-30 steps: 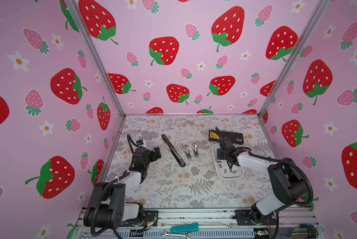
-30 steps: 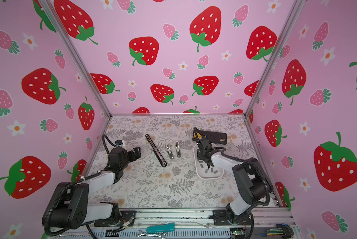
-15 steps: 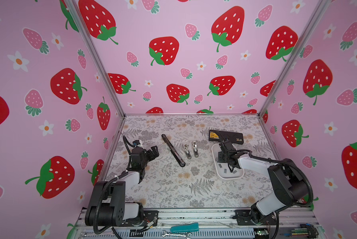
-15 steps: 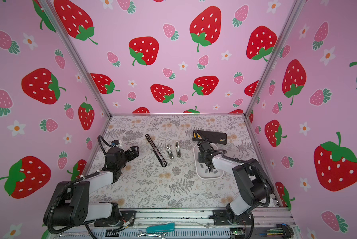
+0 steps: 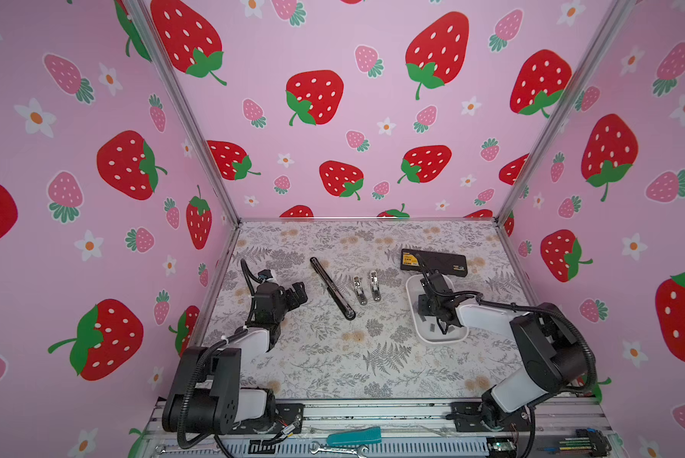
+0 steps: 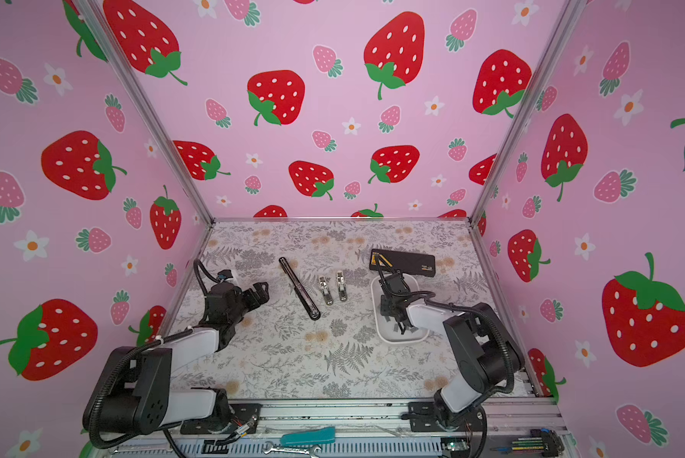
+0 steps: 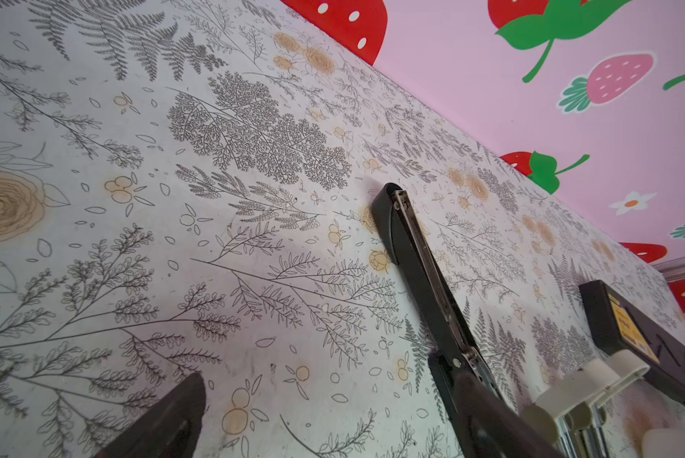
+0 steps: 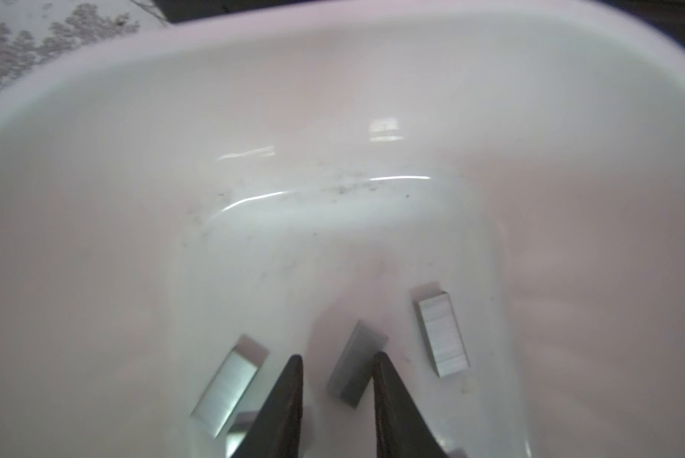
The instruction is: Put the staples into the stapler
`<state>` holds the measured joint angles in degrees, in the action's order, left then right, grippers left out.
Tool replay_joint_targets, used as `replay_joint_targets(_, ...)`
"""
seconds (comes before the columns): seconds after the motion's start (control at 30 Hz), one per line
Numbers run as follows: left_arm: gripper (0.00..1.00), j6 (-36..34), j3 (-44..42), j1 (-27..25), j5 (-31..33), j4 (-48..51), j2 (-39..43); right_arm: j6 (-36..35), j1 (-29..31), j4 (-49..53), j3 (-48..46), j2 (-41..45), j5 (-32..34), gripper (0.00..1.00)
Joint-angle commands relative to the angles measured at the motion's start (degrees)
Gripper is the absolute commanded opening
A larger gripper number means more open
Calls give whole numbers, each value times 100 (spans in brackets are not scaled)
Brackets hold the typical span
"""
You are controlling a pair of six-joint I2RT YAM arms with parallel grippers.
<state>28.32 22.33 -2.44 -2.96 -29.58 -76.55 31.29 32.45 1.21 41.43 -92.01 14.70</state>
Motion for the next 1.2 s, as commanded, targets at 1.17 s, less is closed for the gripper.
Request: replay_joint_targets(1.17, 99, -254, 2256, -98, -191, 1838, -688, -66, -1, 221, 442, -938, 520, 24)
